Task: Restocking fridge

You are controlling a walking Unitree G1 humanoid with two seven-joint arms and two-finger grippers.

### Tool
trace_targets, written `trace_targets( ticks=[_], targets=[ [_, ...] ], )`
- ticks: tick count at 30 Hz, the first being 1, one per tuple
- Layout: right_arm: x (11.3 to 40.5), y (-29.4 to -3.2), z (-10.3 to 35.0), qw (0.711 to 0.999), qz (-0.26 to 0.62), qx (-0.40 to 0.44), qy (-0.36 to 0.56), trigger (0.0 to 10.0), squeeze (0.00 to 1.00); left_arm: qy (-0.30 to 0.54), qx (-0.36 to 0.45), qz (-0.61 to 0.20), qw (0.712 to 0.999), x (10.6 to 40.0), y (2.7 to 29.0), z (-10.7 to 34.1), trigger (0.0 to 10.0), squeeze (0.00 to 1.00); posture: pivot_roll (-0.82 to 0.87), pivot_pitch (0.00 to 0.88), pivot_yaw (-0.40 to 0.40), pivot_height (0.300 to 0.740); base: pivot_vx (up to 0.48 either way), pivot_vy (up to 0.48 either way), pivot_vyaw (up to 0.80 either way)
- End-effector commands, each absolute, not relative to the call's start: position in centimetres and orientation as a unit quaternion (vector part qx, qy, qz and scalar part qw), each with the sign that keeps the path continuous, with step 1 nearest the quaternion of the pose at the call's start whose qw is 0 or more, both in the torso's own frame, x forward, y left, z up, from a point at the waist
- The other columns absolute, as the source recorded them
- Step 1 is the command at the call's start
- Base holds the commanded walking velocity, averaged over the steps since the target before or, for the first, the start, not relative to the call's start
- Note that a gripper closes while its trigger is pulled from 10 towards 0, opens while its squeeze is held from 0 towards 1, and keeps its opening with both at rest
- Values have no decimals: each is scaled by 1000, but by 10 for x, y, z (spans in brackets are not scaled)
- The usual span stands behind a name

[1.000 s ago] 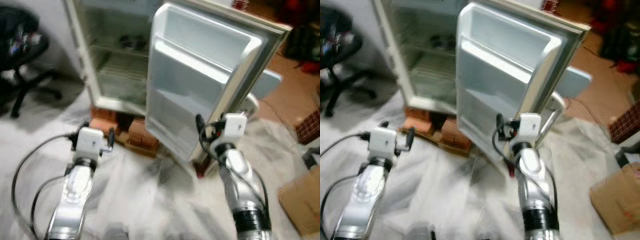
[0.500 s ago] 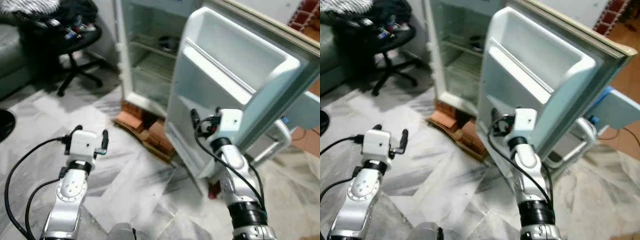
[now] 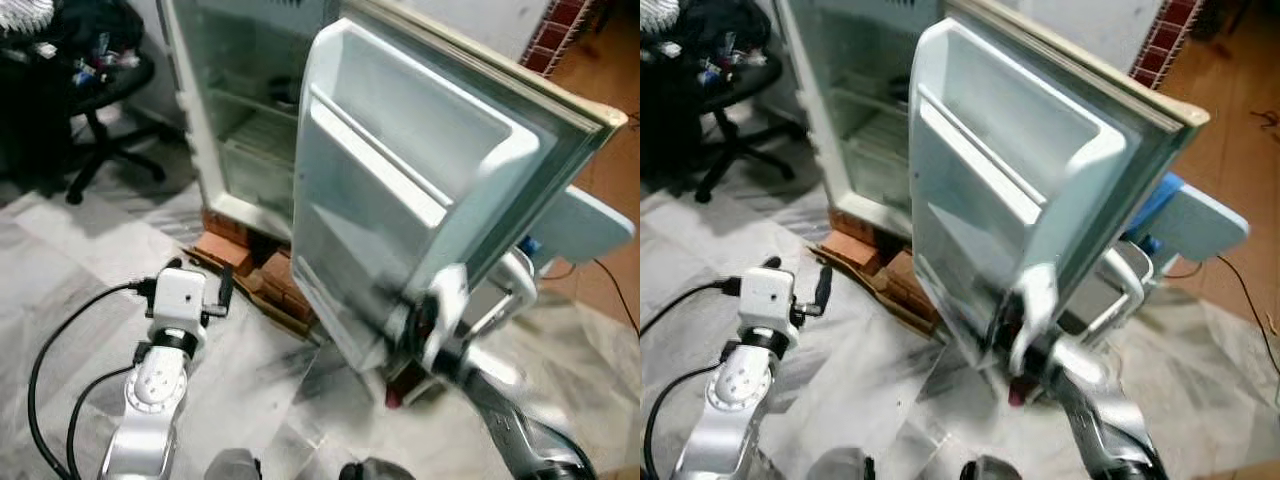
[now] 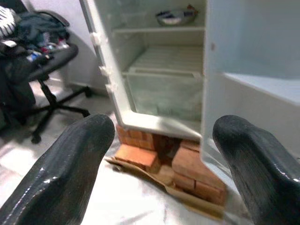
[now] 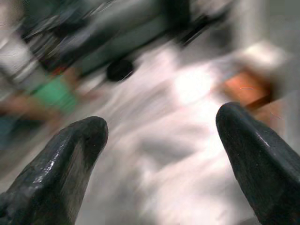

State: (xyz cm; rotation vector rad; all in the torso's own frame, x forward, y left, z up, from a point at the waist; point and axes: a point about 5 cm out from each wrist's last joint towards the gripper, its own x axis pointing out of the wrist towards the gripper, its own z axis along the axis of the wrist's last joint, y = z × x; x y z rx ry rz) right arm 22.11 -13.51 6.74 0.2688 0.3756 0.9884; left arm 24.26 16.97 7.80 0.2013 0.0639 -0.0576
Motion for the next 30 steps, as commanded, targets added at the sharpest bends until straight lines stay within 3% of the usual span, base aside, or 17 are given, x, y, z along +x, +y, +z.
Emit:
trace_targets(
  ticks=[1, 5, 12, 14, 17, 19, 20, 25, 30],
  targets=[
    [217, -144, 64, 831, 508, 98, 205, 10000, 0, 27, 100, -39, 994, 243, 166, 81, 10000, 0, 129, 93, -67, 740, 0, 0, 0],
    [221, -175, 38, 825, 485, -31, 287, 10000, 0, 32, 103, -35, 994, 242, 168, 81, 10000, 0, 136, 95, -68, 740, 0, 0, 0],
    [245, -238, 33, 836, 376, -162, 365, 10000, 0, 55, 111, -33, 992, 232, 173, 73, 10000, 0, 144, 97, -71, 740, 0, 0, 0],
    [258, -259, 37, 841, 320, -231, 370, 10000, 0, 59, 111, -34, 991, 230, 172, 71, 10000, 0, 143, 96, -73, 740, 0, 0, 0],
    [275, -269, 47, 855, 266, -278, 347, 10000, 0, 60, 110, -34, 992, 230, 171, 71, 10000, 0, 145, 95, -75, 740, 0, 0, 0],
    [302, -264, 66, 908, 202, -241, 276, 10000, 0, 61, 110, -35, 992, 231, 170, 71, 10000, 0, 145, 93, -76, 740, 0, 0, 0],
    [302, -264, 66, 908, 202, -241, 276, 10000, 0, 61, 110, -35, 992, 231, 170, 71, 10000, 0, 145, 93, -76, 740, 0, 0, 0],
    [333, -230, 96, 971, 145, -117, 153, 10000, 0, 66, 118, -23, 991, 229, 170, 70, 10000, 0, 151, 89, -79, 740, 0, 0, 0],
    [338, -190, 105, 986, 142, -5, 86, 10000, 0, 66, 126, 0, 990, 236, 181, 71, 10000, 0, 151, 84, -85, 740, 0, 0, 0]
  ],
)
